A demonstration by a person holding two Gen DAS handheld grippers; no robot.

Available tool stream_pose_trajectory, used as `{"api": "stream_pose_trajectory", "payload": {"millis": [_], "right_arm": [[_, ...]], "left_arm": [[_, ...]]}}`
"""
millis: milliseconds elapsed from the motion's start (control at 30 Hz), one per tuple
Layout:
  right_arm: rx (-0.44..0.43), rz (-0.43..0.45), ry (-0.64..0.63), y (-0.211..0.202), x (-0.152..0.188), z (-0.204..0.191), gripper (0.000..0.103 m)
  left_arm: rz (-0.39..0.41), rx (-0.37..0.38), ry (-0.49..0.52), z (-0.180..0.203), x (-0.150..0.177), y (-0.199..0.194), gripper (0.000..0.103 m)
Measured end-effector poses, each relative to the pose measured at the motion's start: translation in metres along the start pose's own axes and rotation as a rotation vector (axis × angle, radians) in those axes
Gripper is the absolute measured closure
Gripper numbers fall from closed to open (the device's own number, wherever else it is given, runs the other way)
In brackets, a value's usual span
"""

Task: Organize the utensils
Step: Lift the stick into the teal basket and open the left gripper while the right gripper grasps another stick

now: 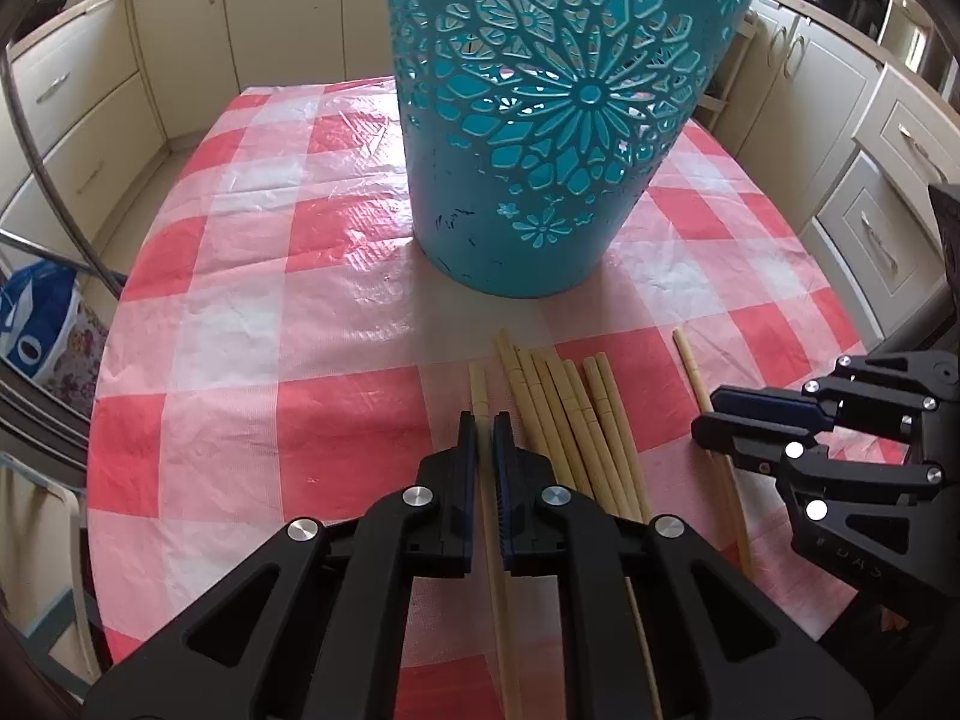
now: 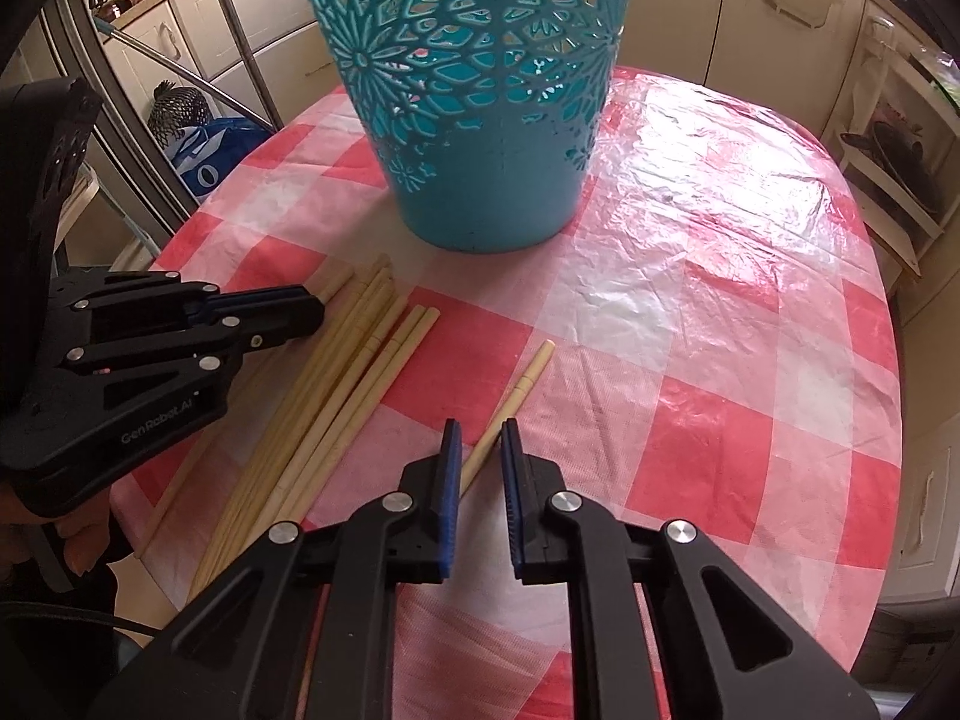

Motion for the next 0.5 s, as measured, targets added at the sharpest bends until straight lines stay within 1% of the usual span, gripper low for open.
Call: {"api": "stream_pose_trajectory", "payload": {"millis": [133,167,233,300,400,500], "right_arm": [[0.008,0.005,-0.009,0.001,-0.003,-0.002,0.089],[0.005,0.005,-0.009,0.001,-0.003,-0.001,0.090],[-0.009,0.004,0.005,0.001,-0.004,0.001,0.095],[-0.034,0.004,0.025,0.000,-0.003,0.004,0.097],[-0.039,0.005,0.032,-0.002,-0.003,0.007,0.097],[-0.014,-0.006,0.011,-0.002,-0.003,0.006,0.097]], "left_arm": [[-0.001,-0.057,0.080,0.007,-0.002,0.002,0.097],[-0.002,-0.060,0.086,0.008,-0.003,0.003,0.097],[-0.006,-0.052,0.074,0.006,-0.003,0.002,0.098],[0.012,-0.039,0.055,0.001,-0.006,-0.006,0.098],[0.093,0.020,0.034,-0.004,-0.014,-0.038,0.098],[0.213,0.074,0.039,-0.003,-0.031,-0.082,0.098]]}}
Point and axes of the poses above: each gripper's, at about its wrist camera, not at the fingertips, and y roughly the way its jaws point, z to its right, x to its underside, the point moved 6 cm from there along y, roughly the way its jaws point, and after that the axes turned 1 degree about y, right-handed, at the moved point
